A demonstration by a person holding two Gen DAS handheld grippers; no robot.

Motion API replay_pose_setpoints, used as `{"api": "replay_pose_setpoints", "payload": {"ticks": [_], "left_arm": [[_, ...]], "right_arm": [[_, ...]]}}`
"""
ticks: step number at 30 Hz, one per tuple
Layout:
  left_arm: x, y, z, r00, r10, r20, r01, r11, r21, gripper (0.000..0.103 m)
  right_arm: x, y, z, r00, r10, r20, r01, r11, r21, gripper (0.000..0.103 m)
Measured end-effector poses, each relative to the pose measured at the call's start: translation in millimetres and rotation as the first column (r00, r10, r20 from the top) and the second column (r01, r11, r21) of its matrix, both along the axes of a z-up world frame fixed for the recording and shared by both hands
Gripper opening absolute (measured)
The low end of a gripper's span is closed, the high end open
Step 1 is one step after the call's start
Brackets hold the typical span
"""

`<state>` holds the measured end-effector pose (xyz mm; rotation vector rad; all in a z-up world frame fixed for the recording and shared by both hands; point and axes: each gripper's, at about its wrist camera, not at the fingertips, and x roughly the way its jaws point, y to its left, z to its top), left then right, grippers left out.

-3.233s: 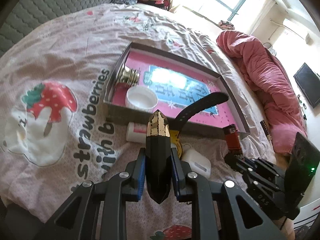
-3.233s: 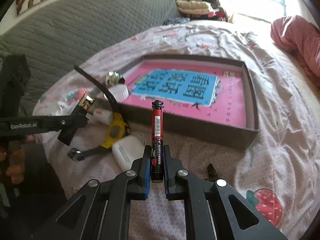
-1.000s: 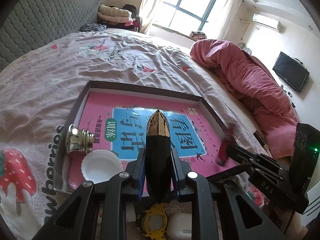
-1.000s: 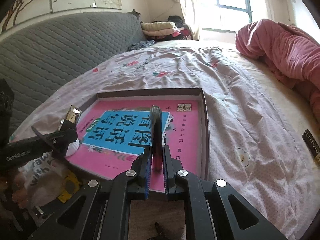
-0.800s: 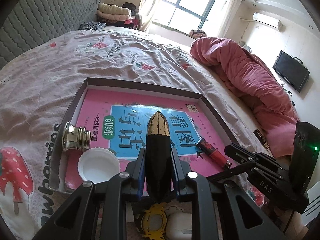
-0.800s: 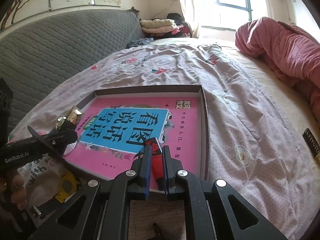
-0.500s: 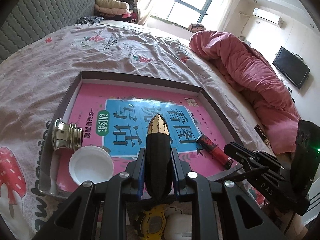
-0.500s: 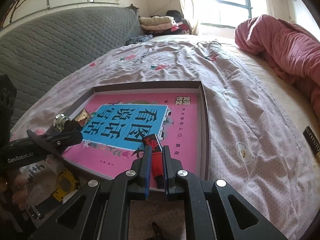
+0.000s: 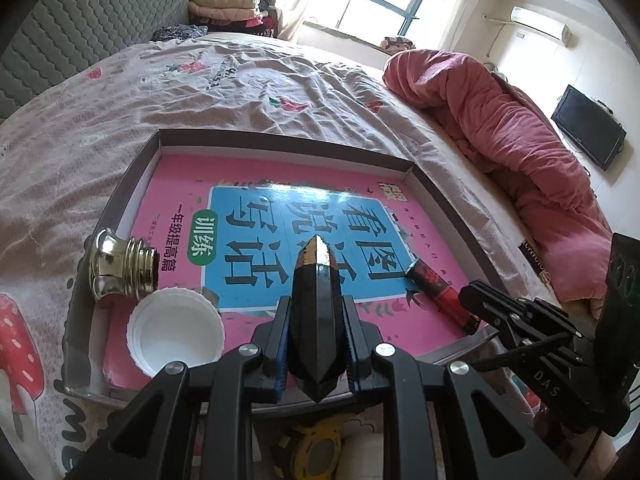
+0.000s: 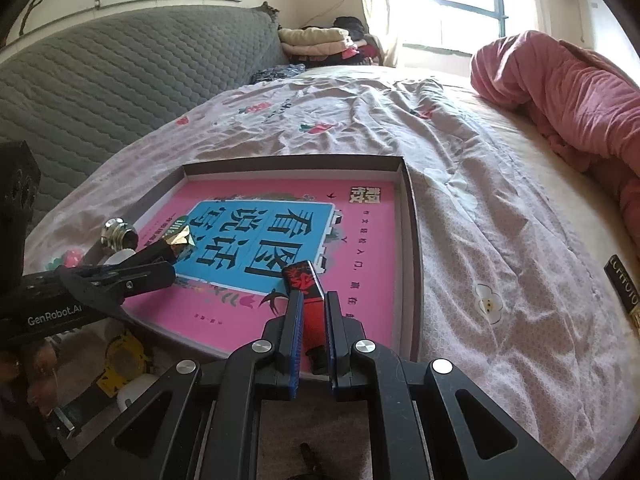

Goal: Organize rigid objects
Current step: 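Lift and carry the black gold-tipped item and red marker over the tray, then open the right gripper to release the red marker into the tray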

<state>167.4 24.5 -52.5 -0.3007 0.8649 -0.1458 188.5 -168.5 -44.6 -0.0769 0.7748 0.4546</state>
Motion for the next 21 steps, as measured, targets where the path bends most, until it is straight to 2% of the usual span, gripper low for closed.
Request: {"api": "replay_pose_setpoints", "payload": {"ticks": [3,6,12,18,21], "left_arm": [[2.0,-3.0,-1.5,1.000,-0.004,-0.008,0.005,1.000,0.031,0.023],[2.6,-9.6,-4.3,1.000,-0.008,-0.022,0.011,0.995,0.102,0.023],[2.6,-17.6,-4.2,0.999,-0.027,-0.019,0.030,0.986,0.165,0.023],[2.6,-15.1,-4.0,1.000,-0.025,-0.019,0.028,0.988,0.149,0.023],[2.7,-10.7,-4.1,1.000,-0.017,-0.023,0.019,0.994,0.110,0.023]], "right_arm": [[0.9,-2.3,-0.4,1.000,-0.001,-0.011,0.001,1.000,0.012,0.010],[0.7,-2.3,-0.6,1.000,0.000,-0.011,0.000,1.000,0.011,0.010],[-0.4,0.2,-0.1,1.000,0.005,-0.003,-0.005,1.000,-0.012,0.011],[-1.4,1.0,0.1,1.000,0.009,-0.002,-0.009,1.000,-0.016,0.016],[-0.8,0.7,-0.7,1.000,0.011,0.001,-0.011,1.000,-0.022,0.019]]}}
